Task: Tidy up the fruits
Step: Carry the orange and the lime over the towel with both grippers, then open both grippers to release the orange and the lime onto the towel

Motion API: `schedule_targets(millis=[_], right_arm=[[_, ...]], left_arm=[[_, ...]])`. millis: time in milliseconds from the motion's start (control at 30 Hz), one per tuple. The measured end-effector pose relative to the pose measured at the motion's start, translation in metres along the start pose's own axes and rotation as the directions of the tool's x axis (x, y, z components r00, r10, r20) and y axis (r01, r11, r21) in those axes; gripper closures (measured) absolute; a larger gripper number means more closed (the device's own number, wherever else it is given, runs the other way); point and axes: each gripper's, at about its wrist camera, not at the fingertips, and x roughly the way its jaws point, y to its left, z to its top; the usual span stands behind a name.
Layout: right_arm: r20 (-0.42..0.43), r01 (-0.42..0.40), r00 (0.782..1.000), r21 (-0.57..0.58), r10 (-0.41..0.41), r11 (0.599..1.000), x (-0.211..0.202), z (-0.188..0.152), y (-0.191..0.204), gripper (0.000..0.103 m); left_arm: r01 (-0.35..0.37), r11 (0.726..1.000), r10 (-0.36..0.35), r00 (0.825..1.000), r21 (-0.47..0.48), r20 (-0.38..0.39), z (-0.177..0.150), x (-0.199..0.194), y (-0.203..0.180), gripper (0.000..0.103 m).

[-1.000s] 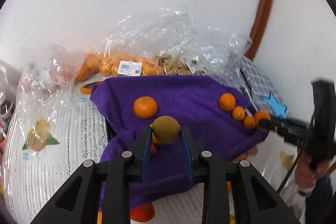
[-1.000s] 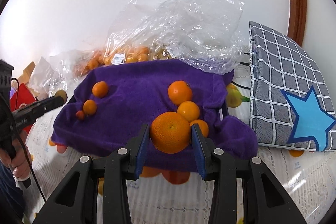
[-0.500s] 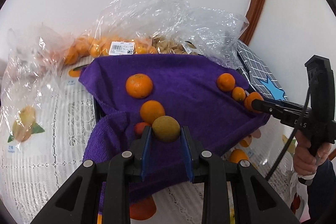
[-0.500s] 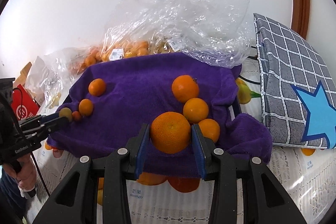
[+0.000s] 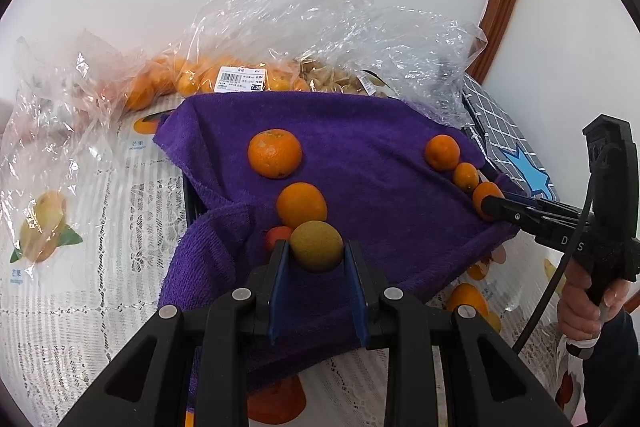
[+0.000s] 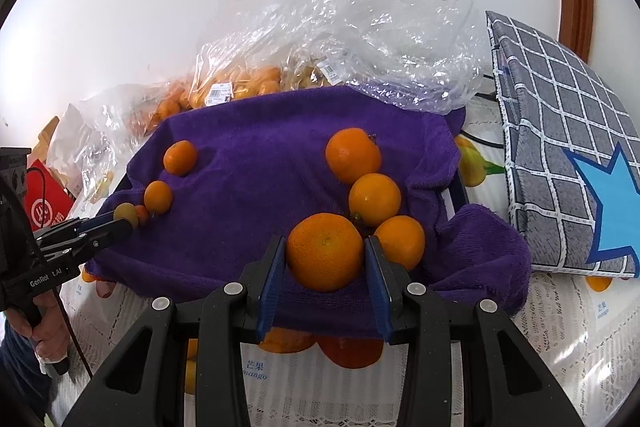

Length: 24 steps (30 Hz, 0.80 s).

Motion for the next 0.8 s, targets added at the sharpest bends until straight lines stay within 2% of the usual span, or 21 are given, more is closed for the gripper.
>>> schedule_targets(millis=[800], right_arm=[[-0.013, 0.011, 1.000, -0.013, -0.011, 1.000, -0.0003, 0.0020, 0.0044, 0.062]], left_arm=[[-0.012, 1.000, 0.012, 1.000, 0.014, -0.012, -0.0015, 0.0059, -0.0022, 0.076]])
